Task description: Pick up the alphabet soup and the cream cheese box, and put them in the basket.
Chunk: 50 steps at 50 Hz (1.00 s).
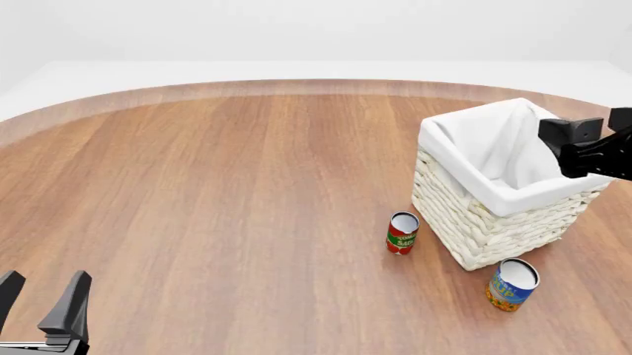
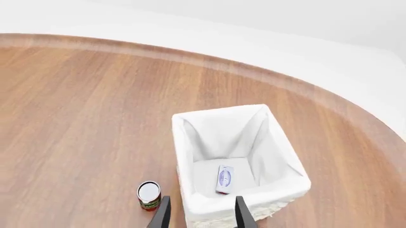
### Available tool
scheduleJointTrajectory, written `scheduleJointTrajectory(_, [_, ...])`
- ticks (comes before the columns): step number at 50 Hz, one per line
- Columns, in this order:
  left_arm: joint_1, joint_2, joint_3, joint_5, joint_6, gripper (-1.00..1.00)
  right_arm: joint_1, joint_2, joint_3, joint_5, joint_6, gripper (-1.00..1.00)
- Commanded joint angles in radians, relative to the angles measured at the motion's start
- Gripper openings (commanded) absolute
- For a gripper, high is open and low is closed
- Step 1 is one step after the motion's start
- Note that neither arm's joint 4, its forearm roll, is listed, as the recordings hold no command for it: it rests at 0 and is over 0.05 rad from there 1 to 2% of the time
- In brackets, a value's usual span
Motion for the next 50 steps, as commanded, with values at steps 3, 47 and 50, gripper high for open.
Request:
scheduleJointTrajectory(3, [0.000, 0.000, 0.000, 0.000, 0.000, 1.00, 0.002, -0.061, 0.011, 0.046, -0.004, 1.00])
scheduleJointTrajectory(47, [0.000, 0.000, 0.000, 0.000, 0.000, 1.00, 0.068, -0.234, 0.095, 0.119, 0.057, 1.00])
scheduleJointTrajectory(50, [0.000, 0.000, 0.000, 0.000, 0.000, 1.00, 0.067, -0.245, 0.094, 0.131, 0.057, 1.00])
